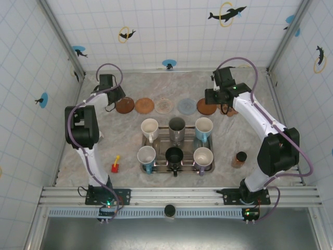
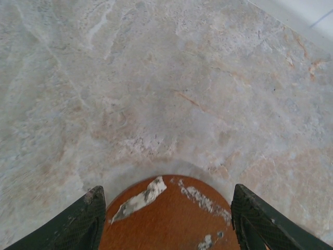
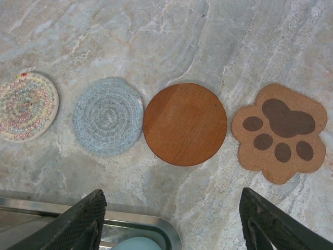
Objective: Place the cup by the coaster
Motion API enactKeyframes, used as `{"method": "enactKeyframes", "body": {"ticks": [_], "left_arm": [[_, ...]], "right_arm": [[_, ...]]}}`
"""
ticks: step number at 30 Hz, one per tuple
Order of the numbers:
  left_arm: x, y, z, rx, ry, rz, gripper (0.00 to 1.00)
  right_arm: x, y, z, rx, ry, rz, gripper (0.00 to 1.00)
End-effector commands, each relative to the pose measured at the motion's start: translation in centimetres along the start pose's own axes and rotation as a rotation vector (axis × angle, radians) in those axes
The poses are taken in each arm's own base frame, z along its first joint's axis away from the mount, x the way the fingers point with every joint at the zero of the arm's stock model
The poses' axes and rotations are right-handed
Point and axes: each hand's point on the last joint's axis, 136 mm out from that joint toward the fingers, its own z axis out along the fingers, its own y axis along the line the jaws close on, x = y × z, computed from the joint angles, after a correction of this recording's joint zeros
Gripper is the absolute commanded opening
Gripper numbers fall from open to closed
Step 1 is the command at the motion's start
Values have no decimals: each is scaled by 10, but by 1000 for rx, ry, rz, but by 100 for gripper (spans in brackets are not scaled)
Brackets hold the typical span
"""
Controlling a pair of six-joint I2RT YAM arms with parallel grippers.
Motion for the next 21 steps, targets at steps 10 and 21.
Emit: {"method": "enactKeyframes", "body": {"ticks": [10,21], "left_arm": [[-13,-10,33,102,7,-26,65],[-5,-17,51,151,45,-34,64]], "right_arm": [[-5,1,-7,-19,-39,11,70],[-3,-1,-4,-16,-39,22,70]]}}
